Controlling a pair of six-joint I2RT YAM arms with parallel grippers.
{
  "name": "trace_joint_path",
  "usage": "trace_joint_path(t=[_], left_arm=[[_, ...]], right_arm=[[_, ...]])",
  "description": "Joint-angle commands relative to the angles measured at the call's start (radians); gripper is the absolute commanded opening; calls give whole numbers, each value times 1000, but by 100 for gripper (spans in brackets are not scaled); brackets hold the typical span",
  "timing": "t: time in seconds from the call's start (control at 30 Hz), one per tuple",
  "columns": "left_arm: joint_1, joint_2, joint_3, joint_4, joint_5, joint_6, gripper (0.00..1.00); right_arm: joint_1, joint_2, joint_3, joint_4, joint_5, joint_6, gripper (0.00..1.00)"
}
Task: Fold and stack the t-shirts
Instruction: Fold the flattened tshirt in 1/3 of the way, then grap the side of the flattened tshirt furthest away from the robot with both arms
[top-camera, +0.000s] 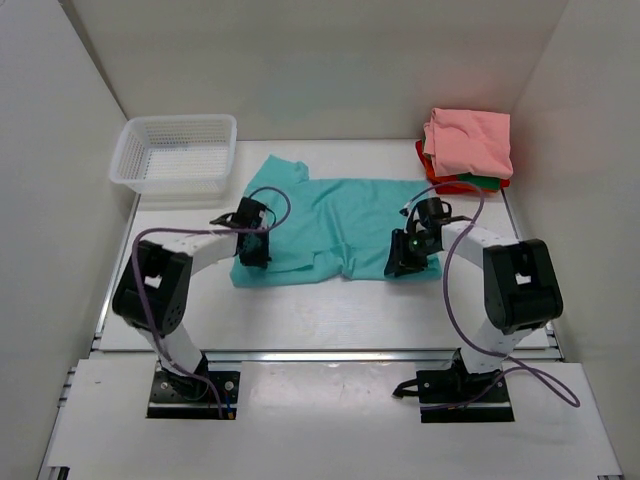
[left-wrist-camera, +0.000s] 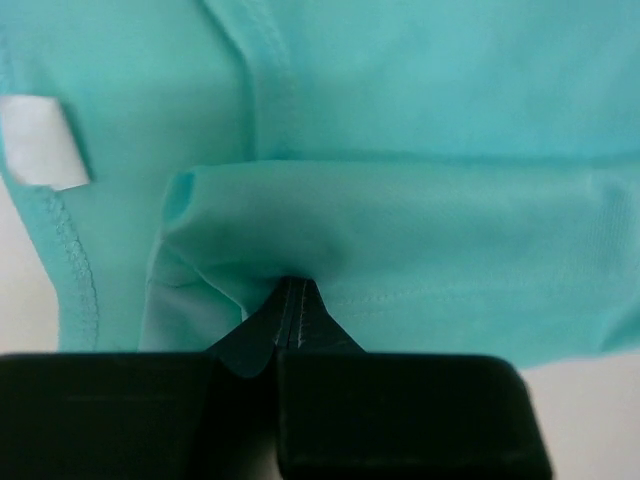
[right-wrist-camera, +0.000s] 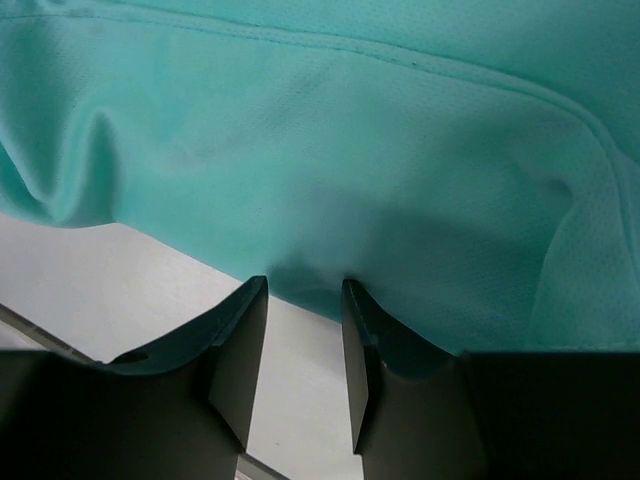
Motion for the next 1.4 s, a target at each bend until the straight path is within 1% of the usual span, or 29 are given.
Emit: trace_joint_path(t=[0.0,0.03,0.07,0.13,0.17,0.2,0.23,0.27,0.3,0.33,0.4,0.5,0.57,0.67,0.77,0.87,0.9,0.97,1.03,1.1,1.17,1.2,1.23,1.37], left_arm=[[-48,-166,-184,-158,45,-25,0],[-47,-247,-238,-175,46,-32,0],[-41,-289,-279,-187,34,-37,0],[-18,-457,-324,-230,16,-31,0],[11,-537,-339,-256,14,-31,0],[39,-573,-342,-282,14,-31,0],[50,-645,-338,-288,14,-29,0],[69,-709,-327,-304,-13,-29,0],[79,-733,-324,-310,-11,-31,0],[108,-775,-310,-321,0,-28,0],[122,-811,-296,-328,8,-22,0],[106,-811,-296,-330,6,-20,0],[99,-802,-309,-322,18,-20,0],[97,-800,-321,-310,52,-31,0],[97,-811,-321,-304,48,-28,0],[123,-823,-309,-315,37,-6,0],[132,-819,-307,-315,28,3,0],[143,-817,-304,-304,29,12,0],[145,-797,-286,-282,22,9,1],[143,-744,-257,-261,17,24,7],[148,-681,-212,-233,14,38,13],[152,-632,-176,-214,-21,49,21],[159,-584,-136,-192,-43,61,29],[203,-429,-5,-94,-60,87,34]], right_arm=[[75,-65,-140,-115,69,23,34],[89,-98,-175,-113,69,41,34],[92,-140,-210,-113,64,54,34],[97,-195,-255,-136,53,66,33],[92,-242,-273,-145,55,68,33],[102,-291,-290,-164,64,78,33],[103,-316,-296,-174,78,87,34],[103,-362,-308,-176,73,100,36],[99,-416,-313,-181,72,100,36],[76,-443,-331,-173,69,107,36],[15,-520,-356,-143,58,111,36],[-76,-562,-361,-95,53,88,36],[-136,-560,-356,-49,41,74,36],[-209,-543,-338,12,114,75,36],[-271,-520,-315,43,163,74,41],[-274,-522,-263,17,164,63,41],[-254,-542,-258,16,171,64,41],[-225,-580,-262,34,217,78,42],[-231,-606,-287,65,187,100,41],[-254,-600,-295,132,118,107,41],[-250,-551,-253,132,127,95,39],[-230,-471,-203,123,145,80,40],[-210,-435,-149,117,153,63,40],[-196,-228,51,66,154,28,40]])
